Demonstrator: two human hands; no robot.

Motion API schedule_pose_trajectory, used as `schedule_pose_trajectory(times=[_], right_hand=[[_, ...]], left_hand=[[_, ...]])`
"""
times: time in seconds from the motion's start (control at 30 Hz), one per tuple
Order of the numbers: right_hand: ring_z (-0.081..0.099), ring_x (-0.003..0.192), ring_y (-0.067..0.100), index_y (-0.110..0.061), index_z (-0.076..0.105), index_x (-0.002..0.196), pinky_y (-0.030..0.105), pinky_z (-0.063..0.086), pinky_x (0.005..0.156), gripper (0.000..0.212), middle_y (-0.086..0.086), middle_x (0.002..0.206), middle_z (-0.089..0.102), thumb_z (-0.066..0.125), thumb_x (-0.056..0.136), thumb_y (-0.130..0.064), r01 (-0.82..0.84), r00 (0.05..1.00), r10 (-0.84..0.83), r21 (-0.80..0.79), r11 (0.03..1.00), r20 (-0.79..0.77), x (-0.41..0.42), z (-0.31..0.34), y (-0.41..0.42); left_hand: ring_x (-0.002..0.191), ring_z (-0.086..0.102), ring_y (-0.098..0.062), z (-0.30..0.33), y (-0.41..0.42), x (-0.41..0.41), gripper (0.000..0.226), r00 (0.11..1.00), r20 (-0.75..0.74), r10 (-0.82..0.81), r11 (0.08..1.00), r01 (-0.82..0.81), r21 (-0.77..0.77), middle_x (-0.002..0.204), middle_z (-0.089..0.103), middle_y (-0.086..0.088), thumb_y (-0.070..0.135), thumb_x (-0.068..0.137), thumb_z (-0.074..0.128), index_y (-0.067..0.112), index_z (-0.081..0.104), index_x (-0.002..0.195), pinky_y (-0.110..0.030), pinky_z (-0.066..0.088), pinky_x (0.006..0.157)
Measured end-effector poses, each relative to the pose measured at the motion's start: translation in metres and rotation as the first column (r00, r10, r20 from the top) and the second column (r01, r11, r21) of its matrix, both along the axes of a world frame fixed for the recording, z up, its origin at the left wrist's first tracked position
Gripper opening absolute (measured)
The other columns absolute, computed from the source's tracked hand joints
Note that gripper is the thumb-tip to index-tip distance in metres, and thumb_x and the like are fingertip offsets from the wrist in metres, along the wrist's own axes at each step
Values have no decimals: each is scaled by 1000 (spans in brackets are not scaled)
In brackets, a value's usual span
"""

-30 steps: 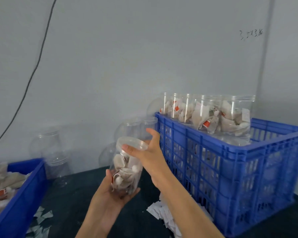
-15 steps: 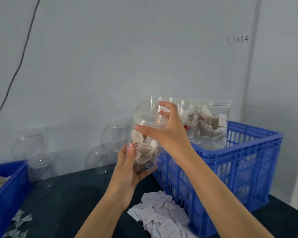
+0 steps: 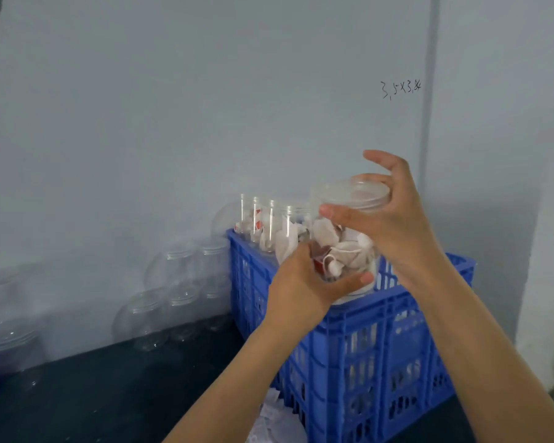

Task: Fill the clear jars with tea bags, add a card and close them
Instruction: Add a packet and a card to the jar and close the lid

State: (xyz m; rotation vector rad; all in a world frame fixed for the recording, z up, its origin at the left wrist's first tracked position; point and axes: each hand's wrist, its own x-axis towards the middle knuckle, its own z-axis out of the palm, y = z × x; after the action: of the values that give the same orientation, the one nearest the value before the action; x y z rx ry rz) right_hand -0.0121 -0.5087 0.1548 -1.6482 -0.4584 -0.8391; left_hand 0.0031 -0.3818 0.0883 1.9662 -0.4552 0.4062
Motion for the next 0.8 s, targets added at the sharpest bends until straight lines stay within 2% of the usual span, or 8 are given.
schedule_pose_trajectory(times=[0.17, 0.27, 0.33, 0.4, 0.47, 0.57, 0.7, 0.8], right_hand=[[53, 108, 2, -39, 42, 129, 32, 45, 98, 100, -11, 116, 53, 80, 37, -53, 77, 997, -77, 33, 997, -9, 7, -1, -41], [52, 109, 1, -38, 43, 128, 26, 45, 93, 98, -6, 120, 52, 82, 39, -49, 106, 994, -106, 71, 992, -9, 15, -3, -60], [52, 108, 2, -39, 43, 126, 23, 44, 89, 92, -6, 121, 52, 85, 44, -44, 143, 990, -142, 105, 984, -13, 23, -7, -71], [52, 108, 7, -38, 43, 126, 23, 43, 88, 86, -6, 119, 51, 89, 54, -34, 199, 980, -199, 136, 970, -17, 34, -11, -80], [50, 106, 9, -35, 41, 129, 17, 41, 82, 82, -6, 118, 49, 89, 62, -27, 258, 966, -258, 160, 953, -22, 46, -15, -86], [49, 106, 10, -32, 39, 130, 12, 36, 71, 79, -6, 120, 46, 86, 67, -27, 333, 943, -331, 211, 919, -46, 63, -17, -91], [49, 109, 13, -30, 37, 130, 15, 36, 74, 78, -3, 125, 45, 85, 69, -27, 350, 936, -344, 281, 894, -70, 82, -19, -101], [48, 110, 15, -26, 37, 132, 19, 37, 79, 79, -2, 124, 43, 85, 69, -25, 356, 934, -328, 274, 893, -143, 99, -21, -106]], left_hand=[[90, 61, -9, 6, -32, 11, 58, 997, 14, -79, 991, 77, 114, 102, 63, 11, 51, 71, 79, 21, 54, 112, -27, 52, 76], [95, 63, -13, 5, -44, 17, 63, 996, 39, -79, 985, 71, 160, 116, 59, 10, 41, 77, 78, 19, 51, 129, -32, 53, 85], [96, 64, -15, 3, -50, 22, 50, 995, 82, -61, 979, 43, 198, 122, 60, 6, 28, 85, 74, 17, 52, 129, -36, 53, 87], [97, 63, -14, 1, -53, 26, 36, 992, 101, -82, 974, 58, 217, 124, 61, 6, 12, 91, 65, 18, 55, 125, -32, 53, 88], [103, 61, -17, 1, -55, 28, 36, 987, 98, -131, 965, 104, 241, 126, 61, 7, 3, 93, 55, 18, 55, 126, -28, 50, 89], [112, 58, -26, 9, -63, 32, 42, 972, 72, -223, 937, 193, 291, 136, 56, 0, 0, 95, 47, 13, 50, 135, -29, 46, 87], [129, 47, -26, 12, -73, 42, 48, 961, -49, -274, 911, 275, 307, 149, 43, -2, 4, 98, 41, 17, 40, 144, -32, 42, 104], [127, 49, -26, 9, -79, 49, 54, 955, -102, -279, 893, 297, 338, 149, 42, -6, 0, 96, 39, 19, 36, 147, -29, 37, 101]])
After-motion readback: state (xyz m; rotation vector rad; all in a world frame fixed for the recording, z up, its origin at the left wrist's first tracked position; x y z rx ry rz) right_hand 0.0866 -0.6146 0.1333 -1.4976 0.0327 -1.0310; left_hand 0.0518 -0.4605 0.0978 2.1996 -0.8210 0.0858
